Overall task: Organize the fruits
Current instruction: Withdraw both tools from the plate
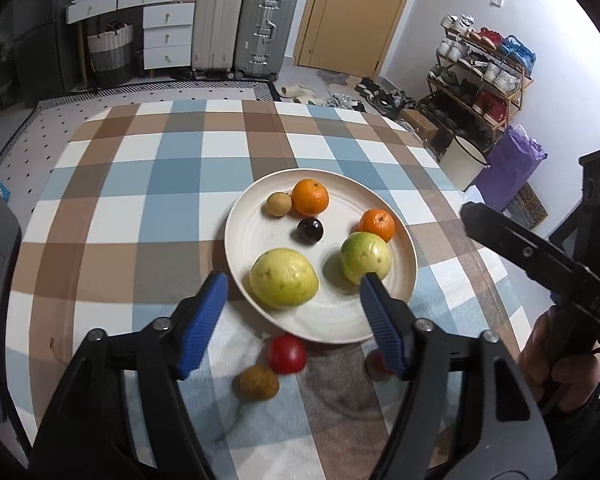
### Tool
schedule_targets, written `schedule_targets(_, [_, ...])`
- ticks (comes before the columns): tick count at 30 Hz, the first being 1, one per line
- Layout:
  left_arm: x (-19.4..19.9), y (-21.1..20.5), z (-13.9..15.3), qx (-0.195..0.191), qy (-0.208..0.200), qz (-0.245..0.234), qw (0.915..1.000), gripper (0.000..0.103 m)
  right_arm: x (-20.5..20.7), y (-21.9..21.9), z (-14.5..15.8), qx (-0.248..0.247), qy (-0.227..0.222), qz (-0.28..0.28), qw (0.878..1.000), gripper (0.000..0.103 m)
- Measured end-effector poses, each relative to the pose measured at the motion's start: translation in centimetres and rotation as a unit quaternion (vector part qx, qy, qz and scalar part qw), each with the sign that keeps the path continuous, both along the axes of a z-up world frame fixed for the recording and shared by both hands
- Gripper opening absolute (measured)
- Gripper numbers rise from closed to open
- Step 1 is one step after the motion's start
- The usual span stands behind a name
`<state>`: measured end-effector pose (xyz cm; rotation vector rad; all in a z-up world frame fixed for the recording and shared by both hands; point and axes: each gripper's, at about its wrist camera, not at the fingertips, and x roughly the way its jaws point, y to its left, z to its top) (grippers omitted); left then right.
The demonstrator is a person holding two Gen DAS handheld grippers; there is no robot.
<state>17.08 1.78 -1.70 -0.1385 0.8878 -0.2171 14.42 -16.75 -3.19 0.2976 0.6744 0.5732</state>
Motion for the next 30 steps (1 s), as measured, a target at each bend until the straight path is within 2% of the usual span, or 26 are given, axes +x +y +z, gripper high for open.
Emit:
schedule_targets(3, [-1.4,0.1,0.3,0.003,-0.010,0.011,0.9999,0.080,-1.3,-0.1,0.5,-0.011,-0.015,-0.003,1.000,0.079])
schedule_targets(6, [-2.3,0.2,0.3,0.005,-0.013,0.018,0.9997,0.082,-2.5,-0.2,0.9,-0.022,-0.027,-0.006,0.999,0.088])
schedule_targets(12, [-3.7,0.3,-0.3,0.011,-0.013,0.020,0.9997,0.094,-4.3,-0.6,0.8,-0.040,-0.035,-0.018,0.998,0.097])
schedule_targets(14, [-4.5,0.5,-0.3,0.014,-0.020,0.025,0.9994,0.102,-4.8,-0.7,0.7,-0.044,-0.037,-0.020,0.998,0.097])
schedule_targets(18, [-5.6,1.2,-0.6,0.005,-0.026,0.033,0.9991,0.102,-5.7,-0.9,0.1,-0.035,-0.028,-0.008,0.999,0.097])
schedule_targets(23, [-6.8,2.2,-1.7,-0.006,-0.019,0.047,0.9987,0.102,-6.5,-0.7,-1.2,-0.048,-0.011,-0.011,0.999,0.097])
schedule_targets(30, [-8.3,1.9,-4.1,0.008,-0.005,0.049,0.9988,0.102,-7.8,0.3,-3.2,-0.068,0.008,0.001,0.998,0.097])
